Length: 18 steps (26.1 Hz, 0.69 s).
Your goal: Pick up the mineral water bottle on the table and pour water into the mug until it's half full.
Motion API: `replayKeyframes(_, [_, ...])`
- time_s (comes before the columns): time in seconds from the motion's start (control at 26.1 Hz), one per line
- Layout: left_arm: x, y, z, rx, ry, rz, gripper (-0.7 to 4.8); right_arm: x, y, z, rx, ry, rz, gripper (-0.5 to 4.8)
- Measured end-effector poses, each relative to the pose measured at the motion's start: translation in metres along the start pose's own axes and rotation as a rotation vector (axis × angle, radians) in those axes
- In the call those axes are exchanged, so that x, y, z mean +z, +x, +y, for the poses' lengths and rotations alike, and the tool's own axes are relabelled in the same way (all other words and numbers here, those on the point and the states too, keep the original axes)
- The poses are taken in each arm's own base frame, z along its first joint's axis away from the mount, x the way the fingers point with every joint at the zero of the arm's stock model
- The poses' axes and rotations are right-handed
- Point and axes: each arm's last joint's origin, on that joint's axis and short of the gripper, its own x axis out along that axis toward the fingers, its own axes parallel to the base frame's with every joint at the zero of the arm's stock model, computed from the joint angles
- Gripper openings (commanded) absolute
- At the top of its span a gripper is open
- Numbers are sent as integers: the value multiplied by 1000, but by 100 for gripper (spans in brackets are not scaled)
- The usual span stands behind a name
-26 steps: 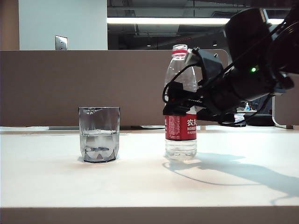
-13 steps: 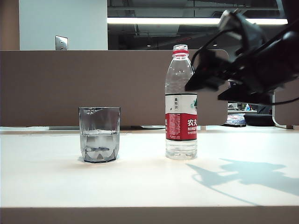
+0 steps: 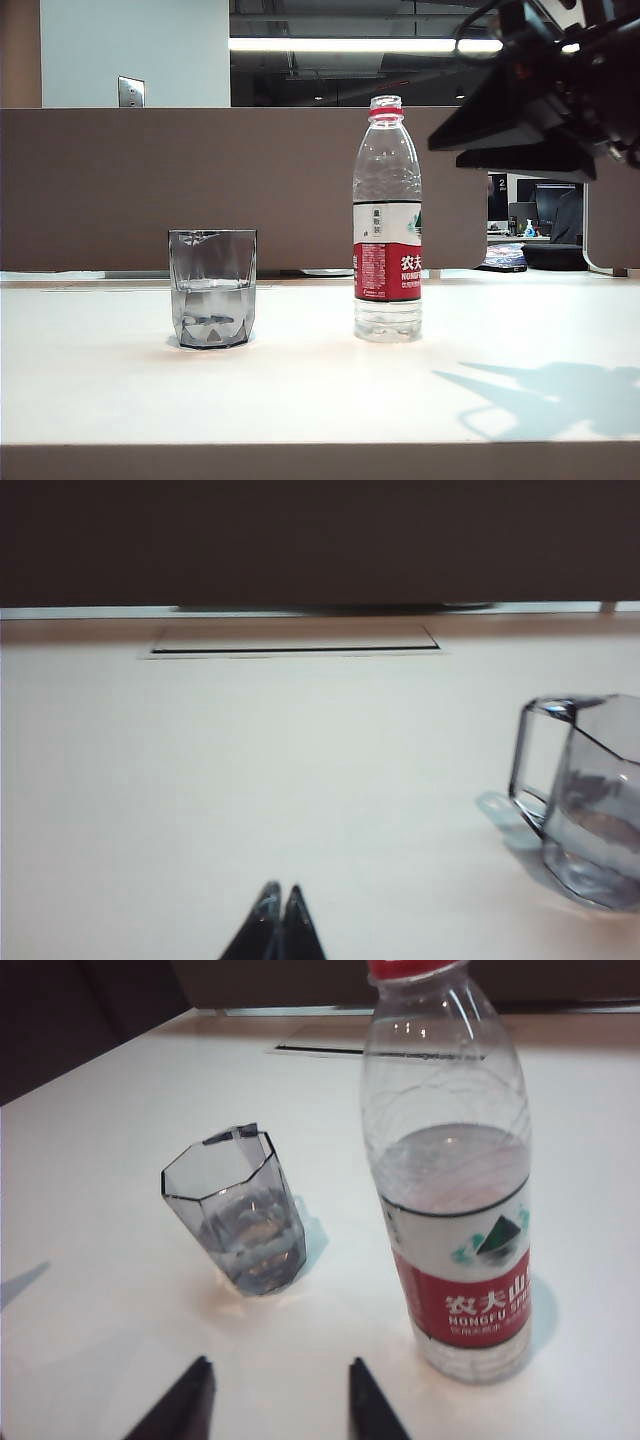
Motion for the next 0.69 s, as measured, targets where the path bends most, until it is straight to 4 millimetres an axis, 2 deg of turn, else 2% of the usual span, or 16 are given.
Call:
replayKeyframes(0.08, [0,0,2,23,-1,0,-5,3,-7,2,3,2,-1,-8])
replayKeyframes(0.31, [0,0,2,22,-1,0,-5,13,-24,8,15,1,-49,-6])
replayKeyframes(0.42, [0,0,2,22,-1,1,-5,21,-42,14,23,-10,-99,-5])
replayKeyframes(0.69, [0,0,2,22,-1,1,-5,27,-63,20,13,-22,-160,-5])
